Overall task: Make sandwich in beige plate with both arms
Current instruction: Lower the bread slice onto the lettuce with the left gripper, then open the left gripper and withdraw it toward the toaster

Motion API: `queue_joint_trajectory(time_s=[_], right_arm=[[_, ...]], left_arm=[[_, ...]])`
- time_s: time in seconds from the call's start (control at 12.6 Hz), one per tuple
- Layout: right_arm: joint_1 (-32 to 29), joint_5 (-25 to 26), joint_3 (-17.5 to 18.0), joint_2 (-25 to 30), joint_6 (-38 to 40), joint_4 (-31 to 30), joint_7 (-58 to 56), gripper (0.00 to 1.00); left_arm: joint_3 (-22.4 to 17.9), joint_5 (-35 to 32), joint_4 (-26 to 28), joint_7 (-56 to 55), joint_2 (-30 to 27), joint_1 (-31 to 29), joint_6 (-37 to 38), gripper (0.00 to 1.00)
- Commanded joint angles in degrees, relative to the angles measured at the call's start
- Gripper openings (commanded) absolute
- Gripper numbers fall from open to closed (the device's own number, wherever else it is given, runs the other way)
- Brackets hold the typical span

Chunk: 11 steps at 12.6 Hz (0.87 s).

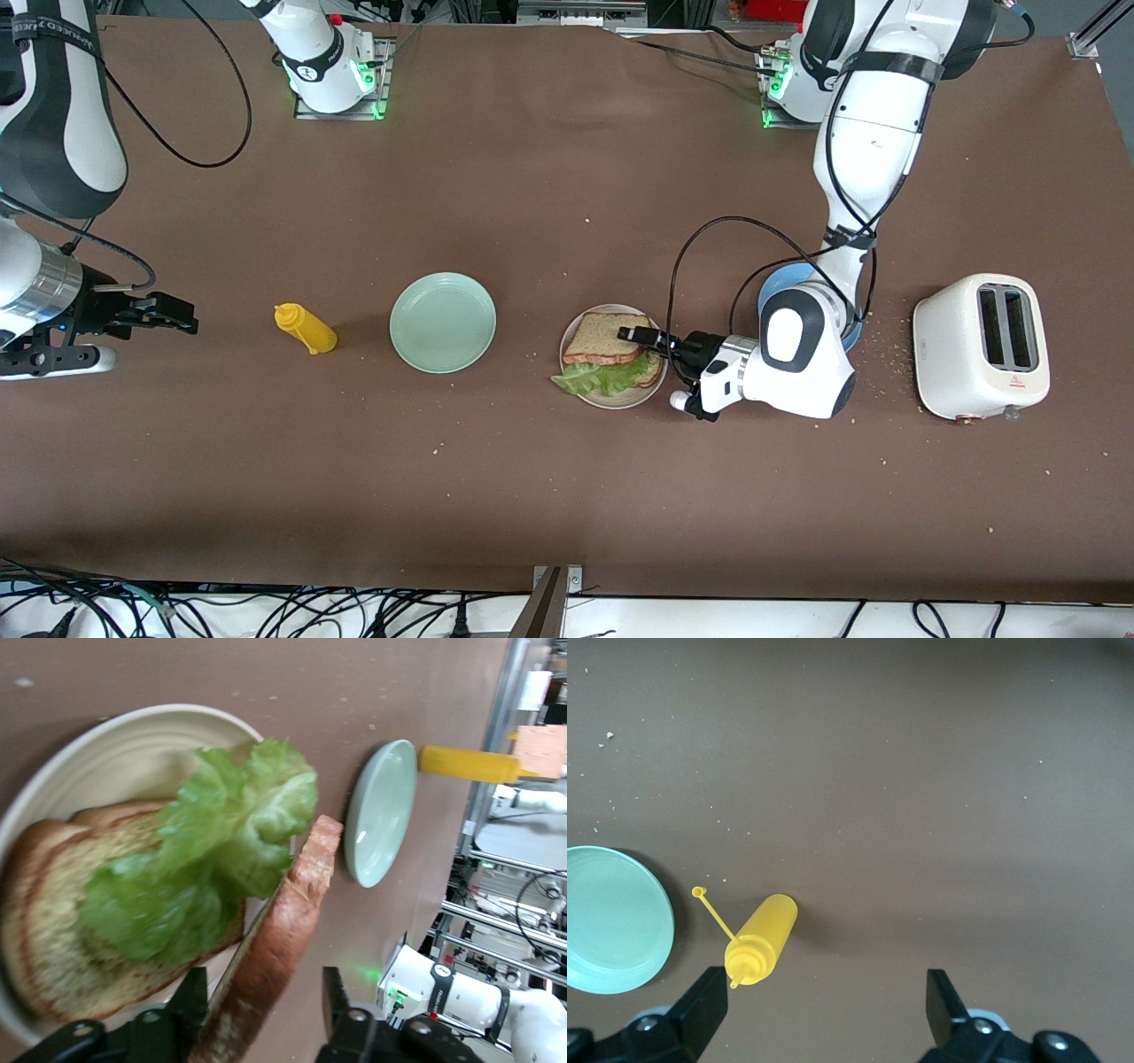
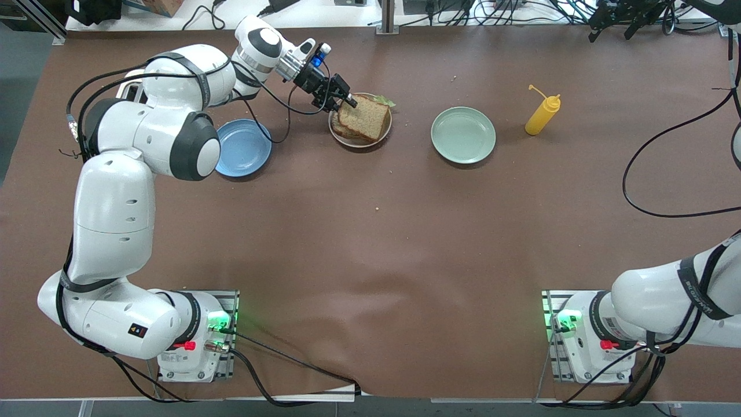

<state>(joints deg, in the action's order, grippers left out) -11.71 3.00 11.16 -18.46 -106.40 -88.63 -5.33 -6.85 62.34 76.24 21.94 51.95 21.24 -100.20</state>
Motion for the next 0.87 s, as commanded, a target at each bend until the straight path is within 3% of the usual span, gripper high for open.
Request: queue_joint_trajectory(time_s=[0.0,0.4,0.79], right_arm=[[-1.12,0.52,1.23,0.79,-0.48,-0.58,1.63,0.99],[-1.04,0.61,1.32,0.79,-0.12,-0.58,1.64,0.99],[-0.95,0.43,1.41,0.79,0.31,-0.67,1.72,0.99]], left_arm=[[-2.10,-3.79,-0.39,-5.24,-1.76,-0.15,0.18,1.00],[-7.73,-11.16,-0.39,-12.87,-5.53,-0.32,0.44,1.00],[-14.49,-29.68,0.57,-14.74,-12.12,-0.76,3.14,1.00]])
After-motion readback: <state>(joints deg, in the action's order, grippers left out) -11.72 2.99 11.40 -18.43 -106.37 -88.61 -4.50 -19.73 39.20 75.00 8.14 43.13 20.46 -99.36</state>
